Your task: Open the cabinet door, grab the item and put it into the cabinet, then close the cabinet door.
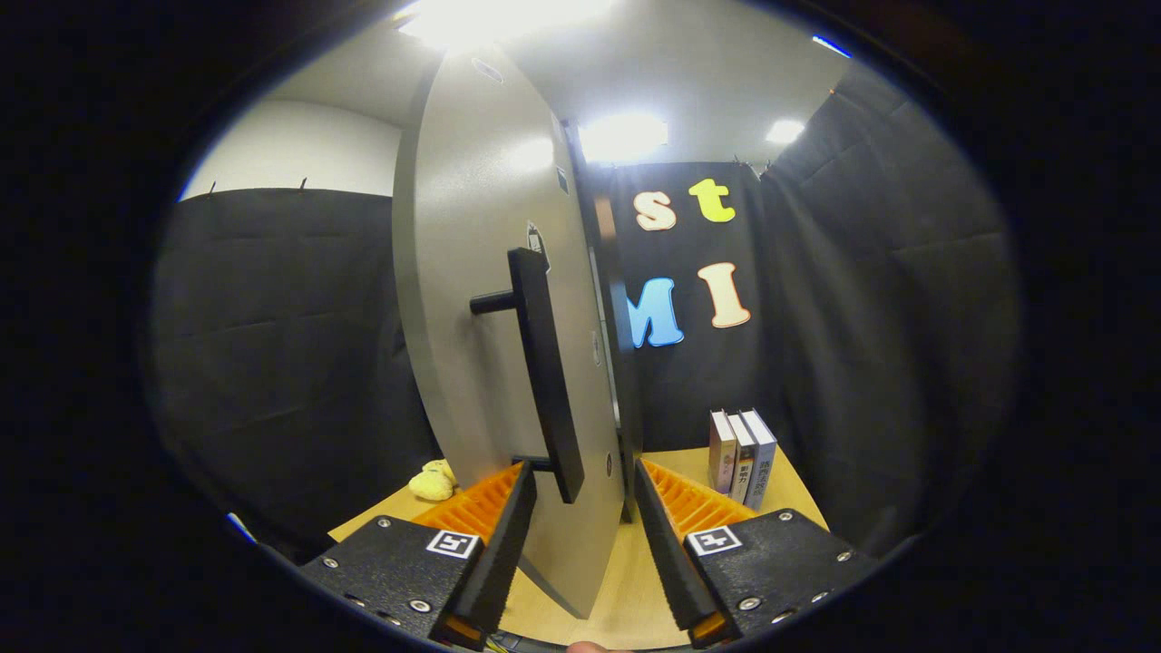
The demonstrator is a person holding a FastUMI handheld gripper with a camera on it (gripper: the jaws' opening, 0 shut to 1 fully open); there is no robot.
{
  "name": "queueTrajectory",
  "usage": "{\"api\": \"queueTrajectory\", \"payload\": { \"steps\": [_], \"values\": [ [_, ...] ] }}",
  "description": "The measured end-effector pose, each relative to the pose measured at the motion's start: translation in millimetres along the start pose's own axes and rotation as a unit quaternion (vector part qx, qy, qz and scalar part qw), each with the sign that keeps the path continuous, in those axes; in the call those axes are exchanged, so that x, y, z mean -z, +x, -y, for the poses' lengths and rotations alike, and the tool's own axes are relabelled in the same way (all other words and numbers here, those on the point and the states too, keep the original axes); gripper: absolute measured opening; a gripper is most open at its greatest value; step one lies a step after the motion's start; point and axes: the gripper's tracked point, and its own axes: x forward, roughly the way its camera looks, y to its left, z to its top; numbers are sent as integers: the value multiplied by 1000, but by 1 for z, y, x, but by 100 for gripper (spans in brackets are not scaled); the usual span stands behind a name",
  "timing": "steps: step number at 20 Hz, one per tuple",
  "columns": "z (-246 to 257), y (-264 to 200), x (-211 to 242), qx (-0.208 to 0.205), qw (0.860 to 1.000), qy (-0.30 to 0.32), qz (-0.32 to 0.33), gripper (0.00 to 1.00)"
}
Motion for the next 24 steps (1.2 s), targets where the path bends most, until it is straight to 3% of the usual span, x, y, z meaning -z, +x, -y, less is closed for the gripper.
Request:
{"api": "queueTrajectory", "payload": {
  "steps": [3, 7, 12, 18, 24],
  "values": [
    [9, -1, -3, 28, 999, -22, 17, 83],
    [32, -2, 7, 80, 996, -20, 35, 87],
    [50, -12, 62, 116, 993, 8, 19, 94],
    [33, -40, 209, 161, 985, 9, -69, 95],
    [-65, -28, 354, 137, 978, 73, -142, 96]
  ]
}}
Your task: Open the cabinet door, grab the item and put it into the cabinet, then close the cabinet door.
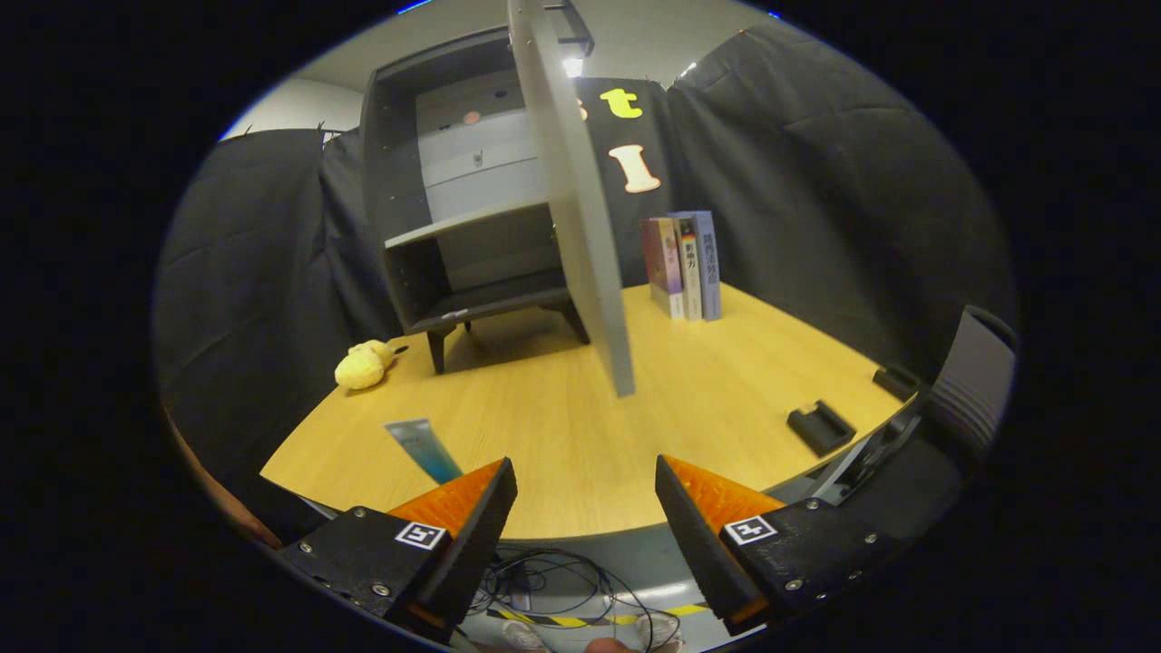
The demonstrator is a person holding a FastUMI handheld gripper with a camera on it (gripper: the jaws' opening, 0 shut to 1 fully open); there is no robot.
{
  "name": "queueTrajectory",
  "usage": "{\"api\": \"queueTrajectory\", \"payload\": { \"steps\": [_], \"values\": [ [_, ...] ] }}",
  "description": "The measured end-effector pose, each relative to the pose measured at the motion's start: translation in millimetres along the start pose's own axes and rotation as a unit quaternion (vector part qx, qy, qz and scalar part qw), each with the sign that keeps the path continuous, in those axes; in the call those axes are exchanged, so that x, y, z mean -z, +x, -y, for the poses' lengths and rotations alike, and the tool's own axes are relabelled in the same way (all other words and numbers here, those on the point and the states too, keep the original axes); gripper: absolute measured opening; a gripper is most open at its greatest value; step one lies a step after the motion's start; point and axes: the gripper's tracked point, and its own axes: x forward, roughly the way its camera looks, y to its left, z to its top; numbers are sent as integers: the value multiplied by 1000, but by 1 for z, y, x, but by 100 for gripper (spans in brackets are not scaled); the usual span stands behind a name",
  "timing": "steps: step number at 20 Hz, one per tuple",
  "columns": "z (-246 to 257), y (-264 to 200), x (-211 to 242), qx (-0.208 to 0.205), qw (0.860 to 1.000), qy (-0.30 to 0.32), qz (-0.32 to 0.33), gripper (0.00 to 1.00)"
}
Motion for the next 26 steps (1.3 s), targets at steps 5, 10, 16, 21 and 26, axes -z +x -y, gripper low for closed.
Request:
{"api": "queueTrajectory", "payload": {
  "steps": [5, 10, 16, 21, 26],
  "values": [
    [-77, 56, 38, -41, 999, -10, -8, 95],
    [-125, 95, 48, -63, 998, -8, -2, 95],
    [-126, 125, 51, -51, 999, 2, 1, 84],
    [-119, 120, 37, -35, 999, -9, 0, 49],
    [-126, 93, -20, -33, 999, -6, 21, 49]
  ]
}}
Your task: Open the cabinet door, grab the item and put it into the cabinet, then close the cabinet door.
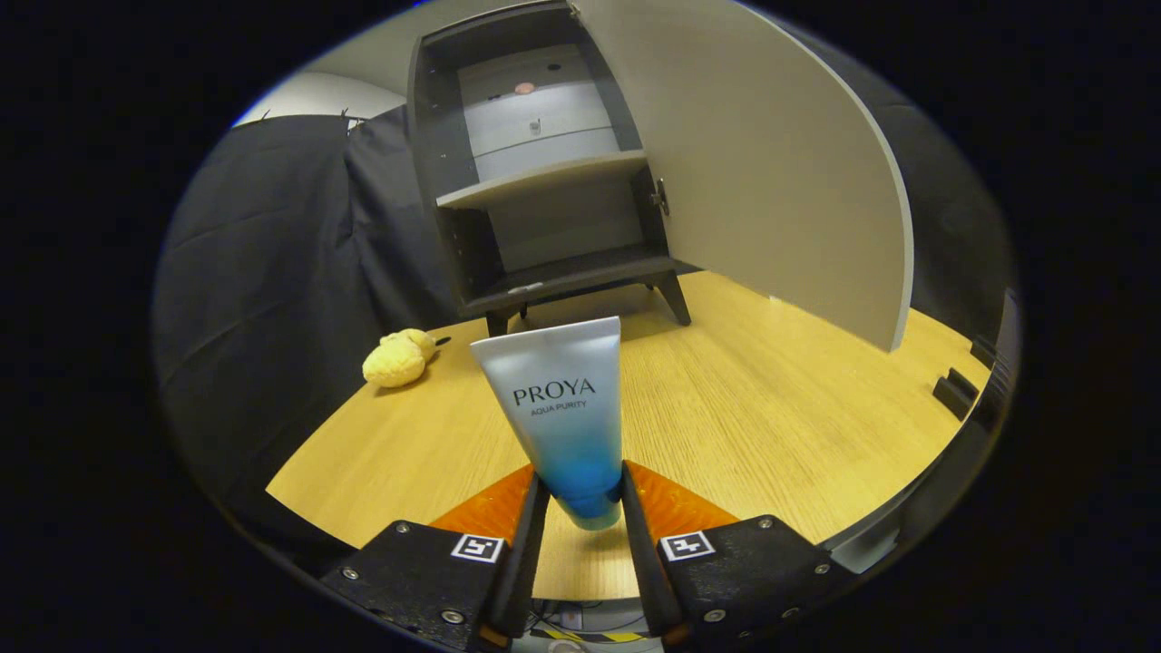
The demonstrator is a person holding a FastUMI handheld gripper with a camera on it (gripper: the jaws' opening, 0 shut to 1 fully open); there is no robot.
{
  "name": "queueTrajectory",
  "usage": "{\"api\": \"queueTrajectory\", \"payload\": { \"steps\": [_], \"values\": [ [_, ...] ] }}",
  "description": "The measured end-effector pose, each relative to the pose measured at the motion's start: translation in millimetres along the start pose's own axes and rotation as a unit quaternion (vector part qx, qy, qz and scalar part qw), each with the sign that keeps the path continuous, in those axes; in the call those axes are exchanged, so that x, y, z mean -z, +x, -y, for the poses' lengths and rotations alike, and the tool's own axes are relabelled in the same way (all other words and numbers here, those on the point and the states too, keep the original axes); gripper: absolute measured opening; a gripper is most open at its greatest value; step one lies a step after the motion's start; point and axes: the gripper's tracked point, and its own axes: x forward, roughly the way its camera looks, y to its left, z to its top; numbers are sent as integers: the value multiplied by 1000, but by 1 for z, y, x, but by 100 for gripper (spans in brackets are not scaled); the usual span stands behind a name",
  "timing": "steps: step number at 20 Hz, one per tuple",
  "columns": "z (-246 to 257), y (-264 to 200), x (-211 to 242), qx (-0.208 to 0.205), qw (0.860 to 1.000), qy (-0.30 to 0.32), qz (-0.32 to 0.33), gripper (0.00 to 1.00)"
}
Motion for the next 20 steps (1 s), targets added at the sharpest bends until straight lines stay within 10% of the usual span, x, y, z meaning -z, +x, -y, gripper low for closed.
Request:
{"api": "queueTrajectory", "payload": {
  "steps": [20],
  "values": [
    [-84, 0, -251, 6, 994, -94, 48, 48]
  ]
}}
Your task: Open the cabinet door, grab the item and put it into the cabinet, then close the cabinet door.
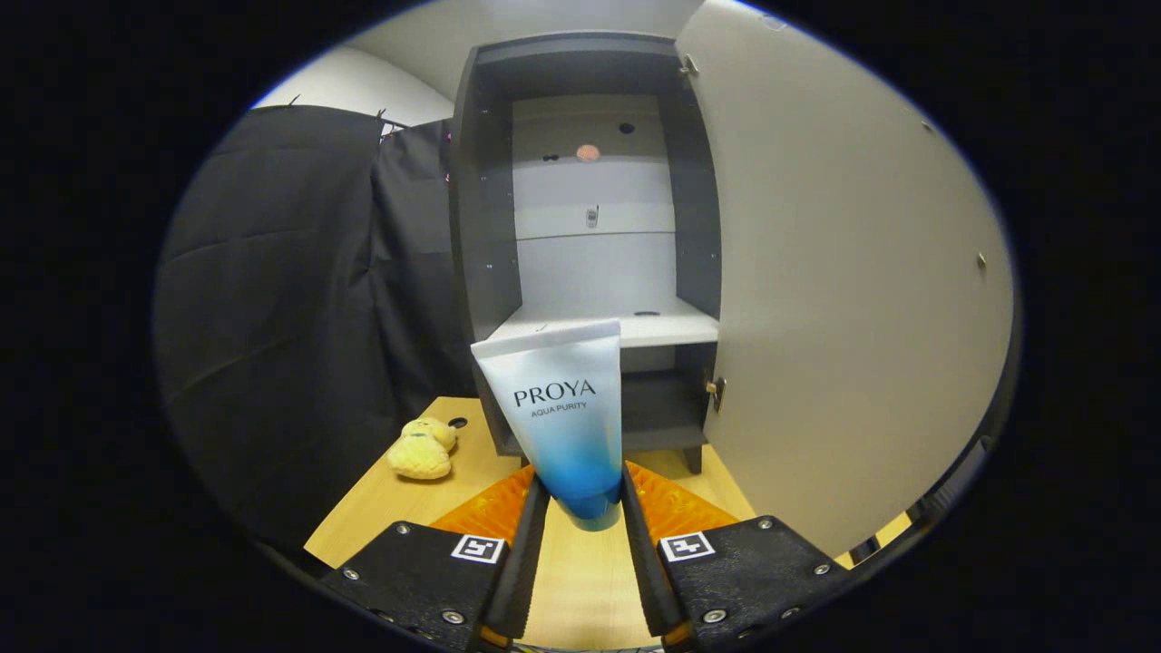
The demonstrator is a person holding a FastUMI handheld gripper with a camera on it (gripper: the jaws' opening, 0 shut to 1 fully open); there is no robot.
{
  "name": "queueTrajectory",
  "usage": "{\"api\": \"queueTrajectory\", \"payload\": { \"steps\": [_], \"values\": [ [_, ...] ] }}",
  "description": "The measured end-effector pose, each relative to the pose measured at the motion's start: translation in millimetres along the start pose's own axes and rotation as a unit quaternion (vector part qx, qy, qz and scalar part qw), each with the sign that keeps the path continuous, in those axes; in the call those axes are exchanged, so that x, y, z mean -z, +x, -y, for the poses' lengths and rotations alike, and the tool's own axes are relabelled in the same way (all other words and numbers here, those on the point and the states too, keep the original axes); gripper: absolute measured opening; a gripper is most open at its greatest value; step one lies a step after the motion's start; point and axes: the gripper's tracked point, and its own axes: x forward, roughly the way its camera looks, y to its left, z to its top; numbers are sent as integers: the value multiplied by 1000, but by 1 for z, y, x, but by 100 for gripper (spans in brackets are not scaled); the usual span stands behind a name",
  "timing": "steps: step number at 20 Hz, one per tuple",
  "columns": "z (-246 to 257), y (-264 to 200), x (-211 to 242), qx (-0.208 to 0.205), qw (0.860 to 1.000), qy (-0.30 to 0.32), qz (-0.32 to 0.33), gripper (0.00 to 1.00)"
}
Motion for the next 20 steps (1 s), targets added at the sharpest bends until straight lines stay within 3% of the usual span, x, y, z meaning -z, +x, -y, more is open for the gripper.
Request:
{"api": "queueTrajectory", "payload": {
  "steps": [5, 13, 20],
  "values": [
    [0, 50, -67, -11, 999, -34, 27, 48],
    [1, 175, -141, -43, 995, -68, 63, 48],
    [15, 280, -144, -51, 997, -38, 49, 48]
  ]
}}
